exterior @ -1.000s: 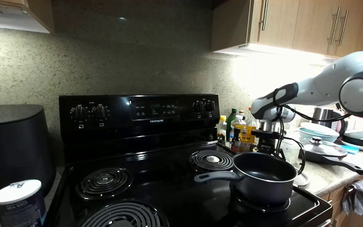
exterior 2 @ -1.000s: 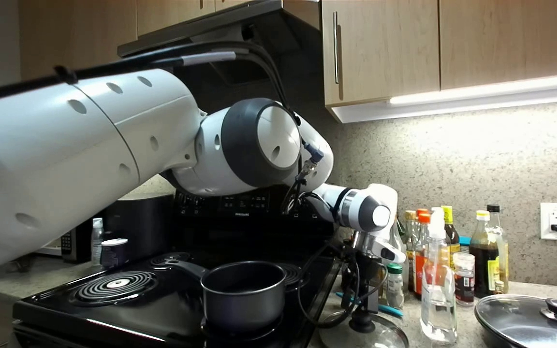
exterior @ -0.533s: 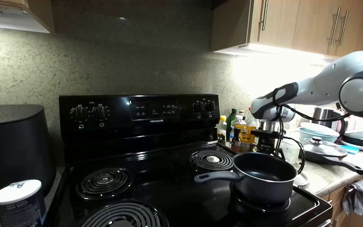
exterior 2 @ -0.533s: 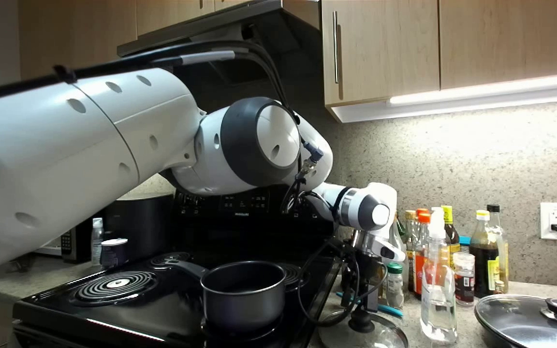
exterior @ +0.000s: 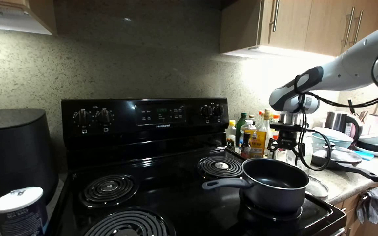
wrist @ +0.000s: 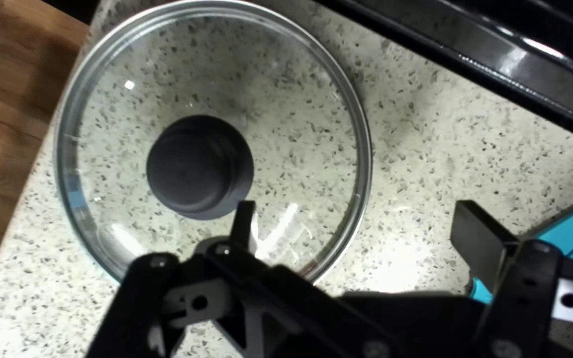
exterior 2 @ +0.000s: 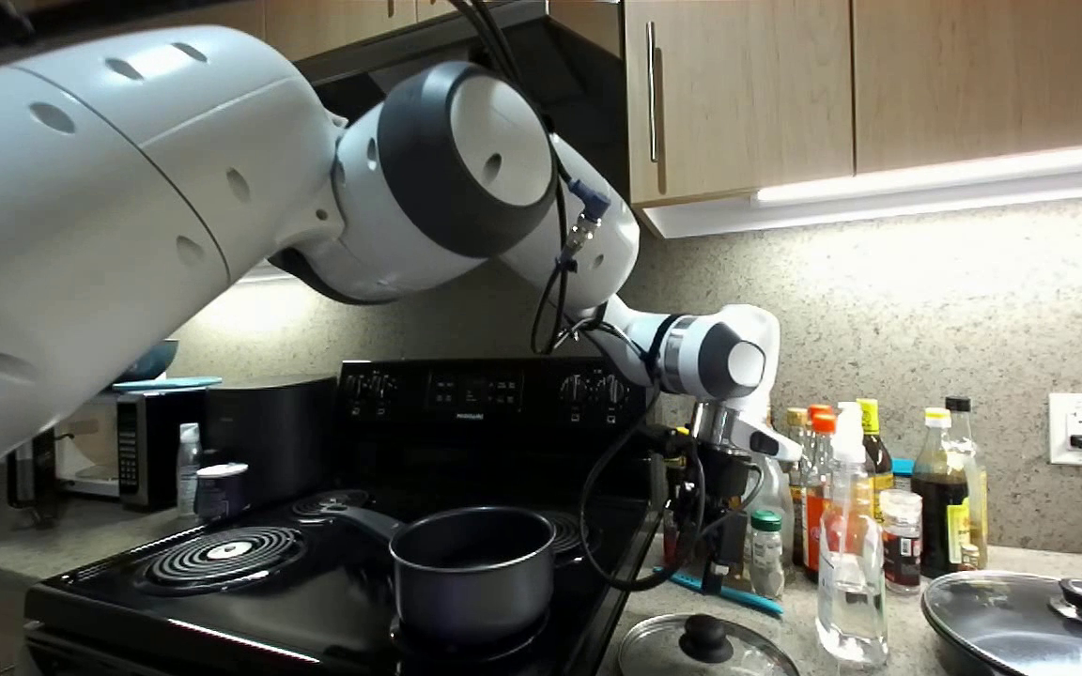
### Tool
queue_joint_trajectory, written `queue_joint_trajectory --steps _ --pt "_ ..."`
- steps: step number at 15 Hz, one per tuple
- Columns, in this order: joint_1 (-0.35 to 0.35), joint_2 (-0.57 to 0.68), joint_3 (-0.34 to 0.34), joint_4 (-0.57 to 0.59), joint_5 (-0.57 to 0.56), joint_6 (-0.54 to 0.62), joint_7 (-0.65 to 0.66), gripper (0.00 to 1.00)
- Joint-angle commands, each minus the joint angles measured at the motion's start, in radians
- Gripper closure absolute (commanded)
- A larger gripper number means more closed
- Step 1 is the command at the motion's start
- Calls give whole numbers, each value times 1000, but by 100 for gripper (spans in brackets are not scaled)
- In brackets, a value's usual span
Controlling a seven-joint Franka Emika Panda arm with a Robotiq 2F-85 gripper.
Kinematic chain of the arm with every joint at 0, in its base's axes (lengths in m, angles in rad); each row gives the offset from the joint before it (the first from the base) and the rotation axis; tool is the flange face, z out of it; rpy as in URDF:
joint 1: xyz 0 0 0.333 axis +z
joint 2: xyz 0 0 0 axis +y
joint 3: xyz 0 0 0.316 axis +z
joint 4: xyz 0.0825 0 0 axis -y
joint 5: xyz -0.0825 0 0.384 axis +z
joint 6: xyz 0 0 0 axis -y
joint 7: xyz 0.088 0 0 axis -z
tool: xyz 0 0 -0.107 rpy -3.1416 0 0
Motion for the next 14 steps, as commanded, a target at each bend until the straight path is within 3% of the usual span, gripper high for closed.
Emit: queue_joint_trajectory --steps 1,14 --pt "1 -14 -4 -8 2 -5 -1 0" --pt "-55 35 -28 -17 36 -8 41 0"
